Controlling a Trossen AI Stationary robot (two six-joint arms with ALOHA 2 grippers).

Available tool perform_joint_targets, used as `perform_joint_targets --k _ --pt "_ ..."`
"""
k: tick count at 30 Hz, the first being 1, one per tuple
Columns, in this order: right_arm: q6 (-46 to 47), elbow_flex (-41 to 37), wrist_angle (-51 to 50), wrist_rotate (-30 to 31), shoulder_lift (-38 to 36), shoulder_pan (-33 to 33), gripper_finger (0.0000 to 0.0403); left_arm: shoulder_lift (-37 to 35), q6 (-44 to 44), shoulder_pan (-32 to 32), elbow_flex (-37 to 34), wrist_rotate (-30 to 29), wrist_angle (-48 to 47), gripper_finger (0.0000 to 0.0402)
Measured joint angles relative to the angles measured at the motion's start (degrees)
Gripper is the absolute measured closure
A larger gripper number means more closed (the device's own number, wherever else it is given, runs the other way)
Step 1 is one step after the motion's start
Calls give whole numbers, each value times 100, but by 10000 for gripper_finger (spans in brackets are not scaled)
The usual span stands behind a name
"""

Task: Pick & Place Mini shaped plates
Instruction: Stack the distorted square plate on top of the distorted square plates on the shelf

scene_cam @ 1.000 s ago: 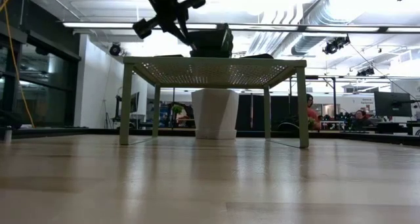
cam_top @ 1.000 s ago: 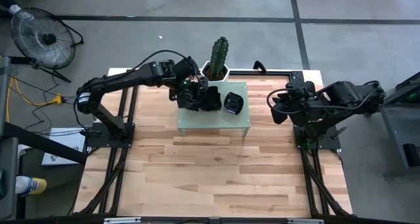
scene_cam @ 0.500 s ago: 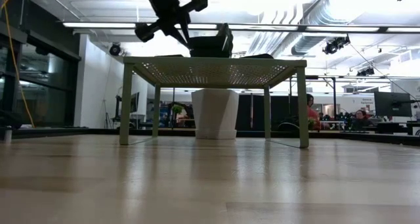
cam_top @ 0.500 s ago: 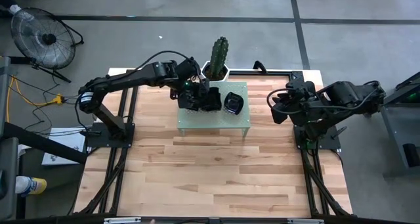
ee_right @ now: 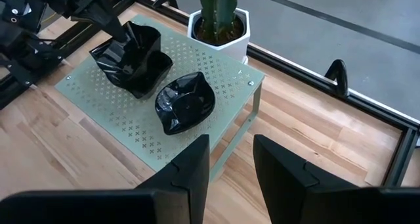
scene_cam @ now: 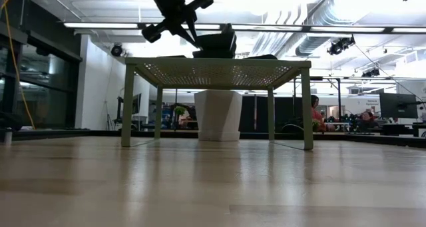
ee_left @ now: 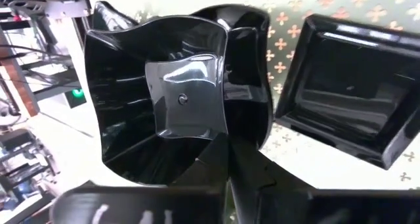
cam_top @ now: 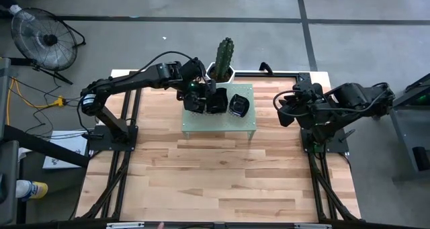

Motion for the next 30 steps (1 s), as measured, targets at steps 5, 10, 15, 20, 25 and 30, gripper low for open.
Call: perform_joint_targets --k 5,10,15,20,25,30 --pt "61 0 0 -53 0 0 289 0 0 2 0 60 39 374" --pt "63 0 0 -104 0 1 289 0 0 2 0 0 38 348" --pt "63 0 0 -108 0 0 289 0 0 2 -2 -15 38 344" --pt "63 0 1 -141 0 0 289 0 -61 0 -2 -92 40 344" --pt "63 0 0 -142 2 0 289 -2 -182 0 -3 -269 -23 344" --pt "63 0 0 -143 2 1 289 -9 -306 -39 -4 -212 -21 344"
